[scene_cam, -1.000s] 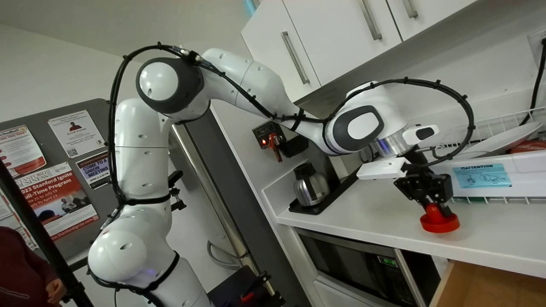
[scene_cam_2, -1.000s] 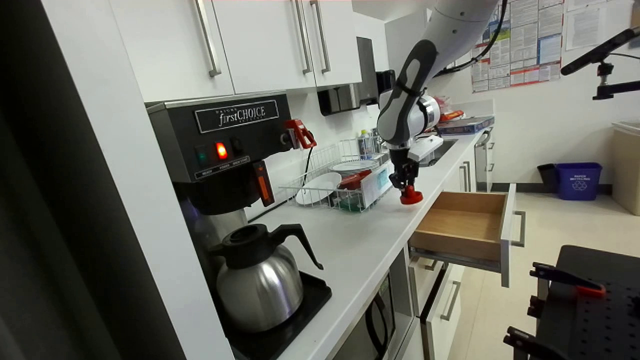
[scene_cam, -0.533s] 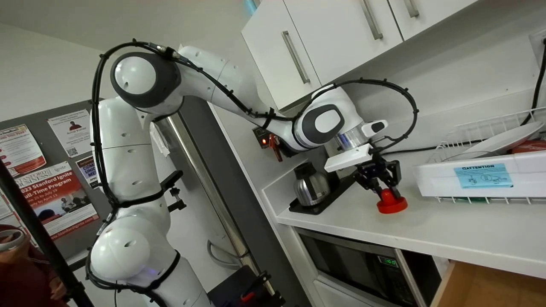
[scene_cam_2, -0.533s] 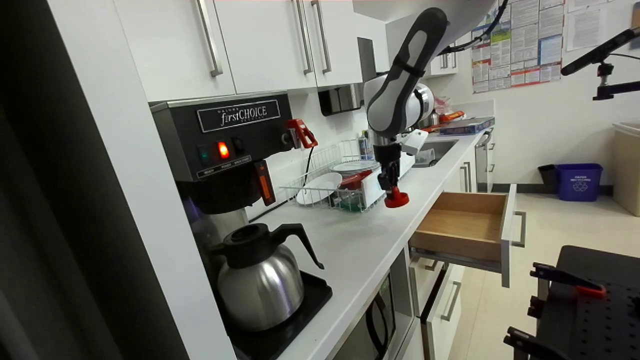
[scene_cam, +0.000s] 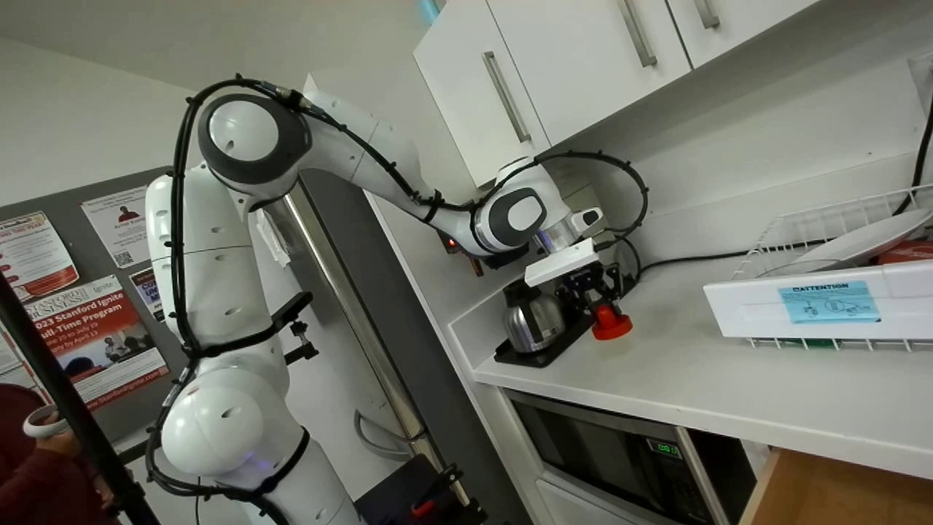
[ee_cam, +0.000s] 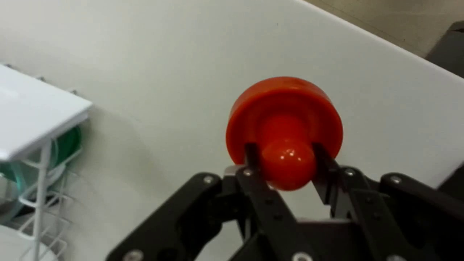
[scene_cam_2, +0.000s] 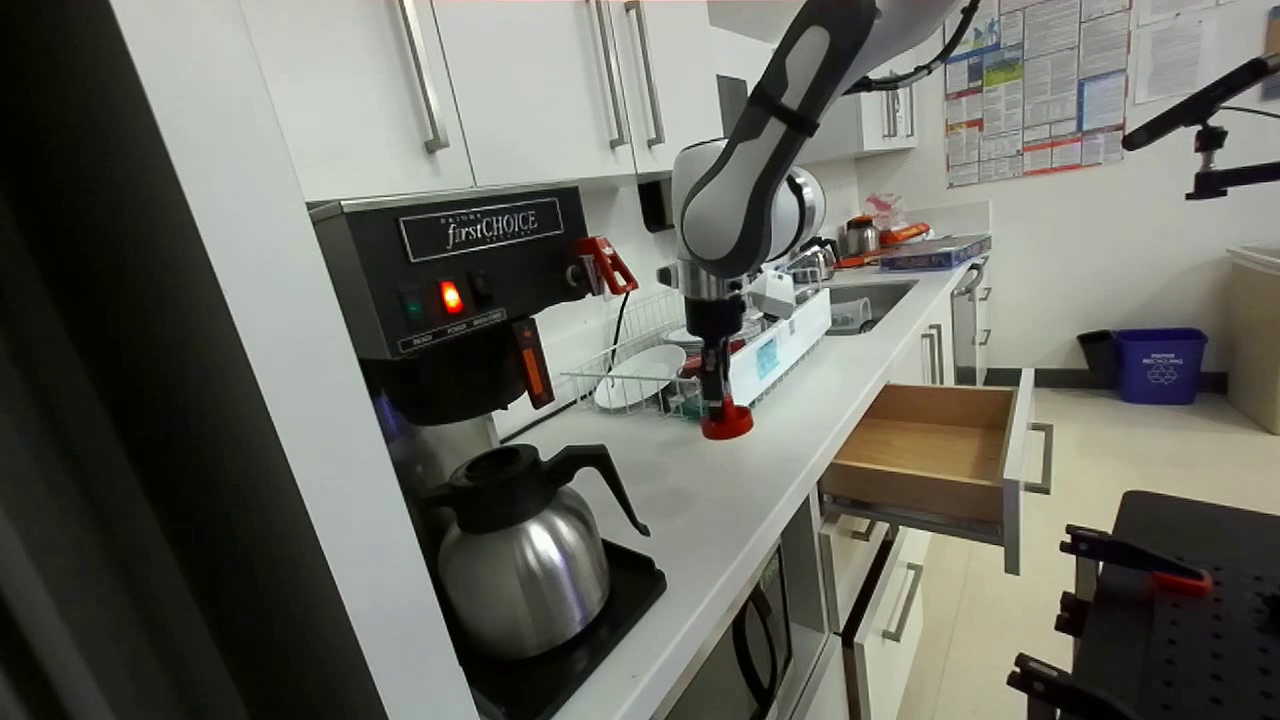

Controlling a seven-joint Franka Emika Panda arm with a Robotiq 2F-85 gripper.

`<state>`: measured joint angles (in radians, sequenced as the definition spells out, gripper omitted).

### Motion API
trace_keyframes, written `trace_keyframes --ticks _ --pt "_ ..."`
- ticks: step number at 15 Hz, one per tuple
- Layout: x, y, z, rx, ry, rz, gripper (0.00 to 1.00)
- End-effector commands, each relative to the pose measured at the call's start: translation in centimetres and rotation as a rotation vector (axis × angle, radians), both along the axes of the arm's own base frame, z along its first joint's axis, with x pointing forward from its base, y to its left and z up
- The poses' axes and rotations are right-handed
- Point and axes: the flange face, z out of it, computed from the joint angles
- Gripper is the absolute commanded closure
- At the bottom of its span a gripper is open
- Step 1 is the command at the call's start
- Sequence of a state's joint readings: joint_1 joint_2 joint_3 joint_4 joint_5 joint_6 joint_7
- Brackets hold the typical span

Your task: Move the orange object to the left

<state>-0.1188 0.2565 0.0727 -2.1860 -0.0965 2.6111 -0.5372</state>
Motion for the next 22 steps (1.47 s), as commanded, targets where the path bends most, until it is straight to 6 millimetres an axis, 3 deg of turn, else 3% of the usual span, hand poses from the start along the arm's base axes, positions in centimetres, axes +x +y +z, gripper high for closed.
trace_keyframes --ticks 1,10,20,21,22 --pt "0.5 2.0 -1.3 -0.009 -0.063 0.126 0.86" --pt "2.0 3.3 -6.5 -0.014 -0.114 0.353 0.86" --pt "4.0 2.2 -8.5 0.005 -0.083 0.324 0.86" --pt "4.1 2.2 -8.6 0.002 -0.08 0.319 0.36" --pt "4.1 2.1 -8.4 0.001 -0.078 0.32 0.35"
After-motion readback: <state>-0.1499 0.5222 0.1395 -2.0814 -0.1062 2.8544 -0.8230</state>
